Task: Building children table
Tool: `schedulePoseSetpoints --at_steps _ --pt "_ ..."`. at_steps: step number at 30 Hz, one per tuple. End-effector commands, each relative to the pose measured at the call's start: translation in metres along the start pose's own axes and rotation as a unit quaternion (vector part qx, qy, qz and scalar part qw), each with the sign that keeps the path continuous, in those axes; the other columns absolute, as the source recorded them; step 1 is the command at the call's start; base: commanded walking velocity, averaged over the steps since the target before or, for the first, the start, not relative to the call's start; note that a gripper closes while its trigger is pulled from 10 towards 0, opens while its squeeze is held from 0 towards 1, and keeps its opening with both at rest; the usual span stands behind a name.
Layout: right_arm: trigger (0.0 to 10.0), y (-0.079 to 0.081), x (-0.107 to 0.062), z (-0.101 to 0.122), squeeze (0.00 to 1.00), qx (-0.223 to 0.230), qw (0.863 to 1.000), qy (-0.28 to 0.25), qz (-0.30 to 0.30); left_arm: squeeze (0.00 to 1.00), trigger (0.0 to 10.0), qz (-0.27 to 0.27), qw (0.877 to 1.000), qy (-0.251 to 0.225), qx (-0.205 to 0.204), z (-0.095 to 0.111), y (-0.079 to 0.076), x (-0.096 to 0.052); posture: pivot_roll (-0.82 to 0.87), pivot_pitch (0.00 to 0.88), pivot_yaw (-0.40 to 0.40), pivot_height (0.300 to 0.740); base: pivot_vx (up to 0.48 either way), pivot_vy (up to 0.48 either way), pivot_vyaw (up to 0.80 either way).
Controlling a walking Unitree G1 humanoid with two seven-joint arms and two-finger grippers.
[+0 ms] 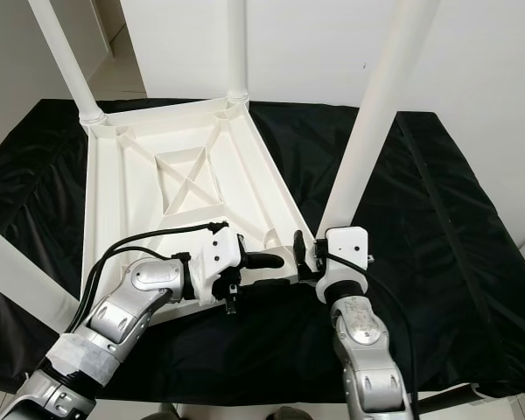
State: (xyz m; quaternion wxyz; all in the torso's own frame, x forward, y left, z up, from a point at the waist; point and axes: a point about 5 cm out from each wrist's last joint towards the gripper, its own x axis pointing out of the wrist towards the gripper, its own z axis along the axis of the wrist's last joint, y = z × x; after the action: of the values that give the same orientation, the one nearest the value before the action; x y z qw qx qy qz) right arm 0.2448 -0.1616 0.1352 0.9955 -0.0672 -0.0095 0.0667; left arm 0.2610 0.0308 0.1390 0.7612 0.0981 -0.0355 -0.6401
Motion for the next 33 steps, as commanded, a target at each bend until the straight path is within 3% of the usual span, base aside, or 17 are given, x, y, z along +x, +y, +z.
schedulePoseSetpoints --at_steps 1,10,11,13,14,15,18,26,27,33 --pt "10.0 -0.004 0.002 0.002 0.0 -0.001 1.0 -0.008 0.019 0.0 10.0 -0.012 1.0 0.005 0.002 -0.002 -0.002 0.002 -0.09 0.0 0.016 0.74 0.0 0.0 0.0" --pt "10.0 -0.005 0.013 -0.002 0.0 -0.026 0.992 -0.001 0.123 0.0 10.0 -0.013 1.0 0.006 0.007 -0.002 -0.002 0.003 -0.07 0.0 0.007 0.74 0.0 0.0 0.0" --pt "7.5 -0.006 0.014 -0.005 0.0 -0.033 0.99 0.003 0.134 0.0 10.0 -0.01 1.0 0.007 0.009 -0.002 -0.002 0.003 -0.07 0.0 0.002 0.74 0.0 0.0 0.0" --pt "7.5 -0.007 0.015 -0.007 0.0 -0.037 0.989 0.006 0.141 0.0 10.0 -0.008 1.0 0.007 0.01 -0.002 -0.002 0.002 -0.07 0.0 0.002 0.74 0.0 0.0 0.0" --pt "1.8 -0.008 0.016 -0.009 0.0 -0.037 0.988 0.01 0.148 0.0 10.0 -0.004 1.0 0.007 0.012 -0.002 -0.001 0.002 -0.06 0.0 -0.001 0.74 0.0 0.0 0.0" --pt "0.0 -0.008 0.016 -0.011 0.0 -0.037 0.988 0.012 0.152 0.0 10.0 -0.002 1.0 0.007 0.012 -0.002 -0.001 0.002 -0.06 0.0 -0.002 0.74 0.0 0.0 0.0" --pt "0.0 -0.01 0.017 -0.015 0.0 -0.033 0.986 0.016 0.161 0.0 10.0 0.004 1.0 0.006 0.012 -0.002 -0.001 0.001 -0.06 0.0 -0.004 0.74 0.0 0.0 0.0" --pt "0.0 -0.007 0.018 -0.016 0.0 -0.017 0.987 0.01 0.157 0.0 10.0 0.009 1.0 0.005 0.013 -0.002 0.0 0.001 -0.06 0.0 0.001 0.74 0.0 0.0 0.0" --pt "10.0 -0.007 0.018 -0.016 0.0 -0.017 0.988 0.01 0.151 0.0 10.0 0.01 1.0 0.005 0.013 -0.002 0.001 0.002 -0.06 0.0 0.007 0.74 0.0 0.0 0.0" --pt "10.0 -0.01 0.021 -0.019 0.0 -0.004 0.994 0.03 0.101 0.0 10.0 0.011 1.0 0.005 0.014 -0.001 0.002 0.002 -0.06 0.0 0.013 0.74 0.0 0.0 0.0"
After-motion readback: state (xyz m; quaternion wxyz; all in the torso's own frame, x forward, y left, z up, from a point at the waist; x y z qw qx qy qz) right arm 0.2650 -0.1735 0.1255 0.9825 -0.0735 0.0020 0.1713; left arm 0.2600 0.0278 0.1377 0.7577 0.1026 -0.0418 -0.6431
